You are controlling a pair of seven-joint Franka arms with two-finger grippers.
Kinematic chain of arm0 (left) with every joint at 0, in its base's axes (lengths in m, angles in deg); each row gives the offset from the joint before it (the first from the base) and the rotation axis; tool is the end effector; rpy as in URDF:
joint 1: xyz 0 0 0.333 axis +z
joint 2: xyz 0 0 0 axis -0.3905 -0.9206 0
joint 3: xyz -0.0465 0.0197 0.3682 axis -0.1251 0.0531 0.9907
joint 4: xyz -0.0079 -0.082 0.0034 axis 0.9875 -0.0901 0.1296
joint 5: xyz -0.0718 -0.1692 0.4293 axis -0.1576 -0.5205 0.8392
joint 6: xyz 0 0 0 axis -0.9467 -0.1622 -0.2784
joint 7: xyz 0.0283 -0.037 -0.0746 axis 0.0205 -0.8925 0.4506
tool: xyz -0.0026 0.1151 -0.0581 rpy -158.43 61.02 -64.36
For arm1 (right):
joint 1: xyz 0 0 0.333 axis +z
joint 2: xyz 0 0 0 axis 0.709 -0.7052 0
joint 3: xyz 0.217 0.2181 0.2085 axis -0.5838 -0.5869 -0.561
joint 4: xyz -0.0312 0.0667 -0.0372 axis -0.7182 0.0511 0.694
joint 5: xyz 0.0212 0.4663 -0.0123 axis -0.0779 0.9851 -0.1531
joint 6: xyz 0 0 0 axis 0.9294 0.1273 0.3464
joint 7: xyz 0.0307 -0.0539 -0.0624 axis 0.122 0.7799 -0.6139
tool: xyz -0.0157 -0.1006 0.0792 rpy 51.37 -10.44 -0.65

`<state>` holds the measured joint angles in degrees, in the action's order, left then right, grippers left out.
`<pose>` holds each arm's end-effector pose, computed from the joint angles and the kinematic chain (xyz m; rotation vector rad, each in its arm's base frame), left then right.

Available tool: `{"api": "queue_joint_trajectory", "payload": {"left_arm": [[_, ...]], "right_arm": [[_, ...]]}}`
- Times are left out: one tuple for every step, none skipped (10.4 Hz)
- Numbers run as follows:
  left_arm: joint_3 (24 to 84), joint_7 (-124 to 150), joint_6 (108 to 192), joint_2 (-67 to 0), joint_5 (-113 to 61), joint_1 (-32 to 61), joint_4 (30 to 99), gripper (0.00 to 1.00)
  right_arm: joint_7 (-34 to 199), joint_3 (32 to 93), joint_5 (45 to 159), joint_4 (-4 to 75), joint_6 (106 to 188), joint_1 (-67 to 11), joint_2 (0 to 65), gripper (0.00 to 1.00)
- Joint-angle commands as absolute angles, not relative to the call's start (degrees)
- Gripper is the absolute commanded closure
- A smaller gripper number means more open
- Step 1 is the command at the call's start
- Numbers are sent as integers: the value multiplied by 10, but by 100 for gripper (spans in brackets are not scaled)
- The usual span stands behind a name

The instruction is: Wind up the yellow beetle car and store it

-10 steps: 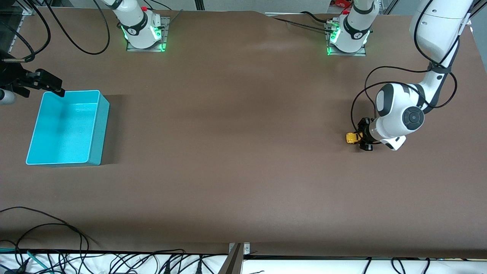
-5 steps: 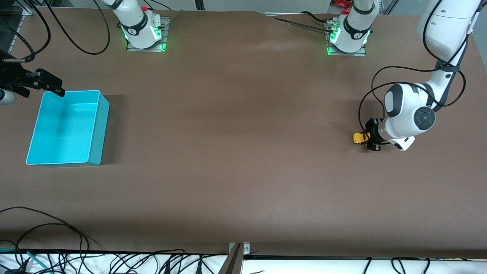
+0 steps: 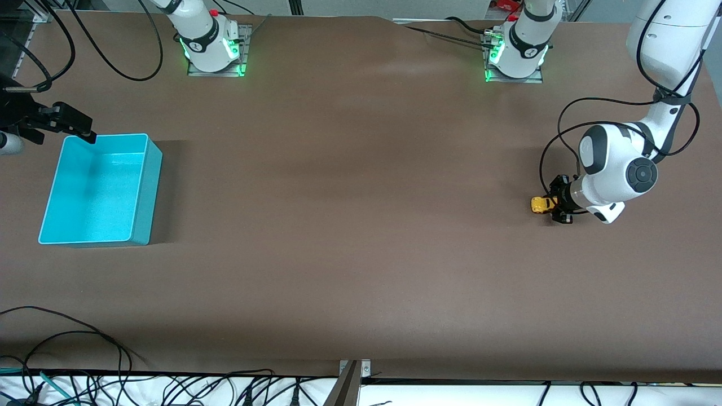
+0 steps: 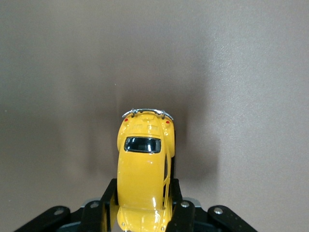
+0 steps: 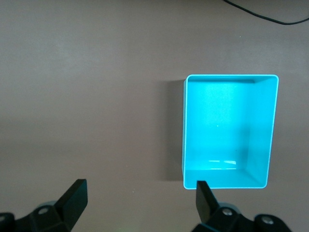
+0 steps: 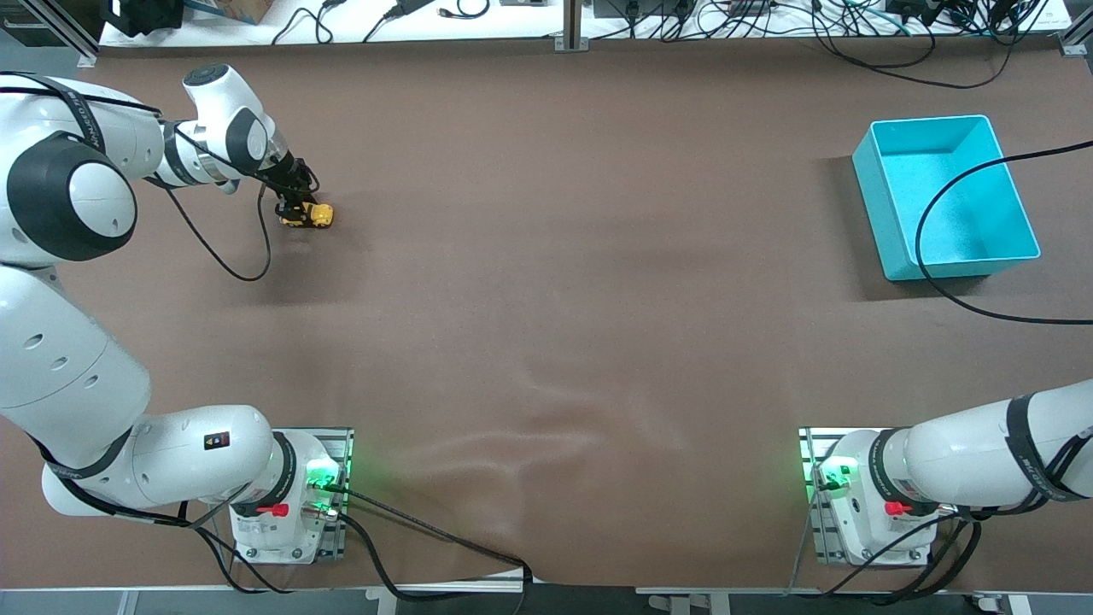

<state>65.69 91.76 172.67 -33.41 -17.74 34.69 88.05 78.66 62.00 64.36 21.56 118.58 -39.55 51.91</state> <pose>0.6136 0.0512 0.1467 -2.1593 -2.2032 0.2298 0.6497 0.0067 0.6571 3.1215 0.0534 -0.0512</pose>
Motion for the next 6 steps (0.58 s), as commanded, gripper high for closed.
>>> {"api": "queue_joint_trajectory", "payload": {"left_arm": [[660,908,1729,-371,-160,354,873,100],[660,908,1729,-371,-160,354,873,100],[660,909,1729,-371,-160,354,873,100],[660,910,1729,-367,-160,354,873,100],[660,912,1728,-367,-160,354,872,100],[660,913,1728,-367,-160,354,872,99]], "right_arm": [[779,619,640,214,1178,-393,526,0],[779,619,641,214,1178,-393,526,0],[779,619,642,214,1178,-393,526,0],[779,619,642,214,1177,-393,526,0],[779,619,642,214,1177,-393,526,0],[779,619,641,214,1177,-393,526,0]]}}
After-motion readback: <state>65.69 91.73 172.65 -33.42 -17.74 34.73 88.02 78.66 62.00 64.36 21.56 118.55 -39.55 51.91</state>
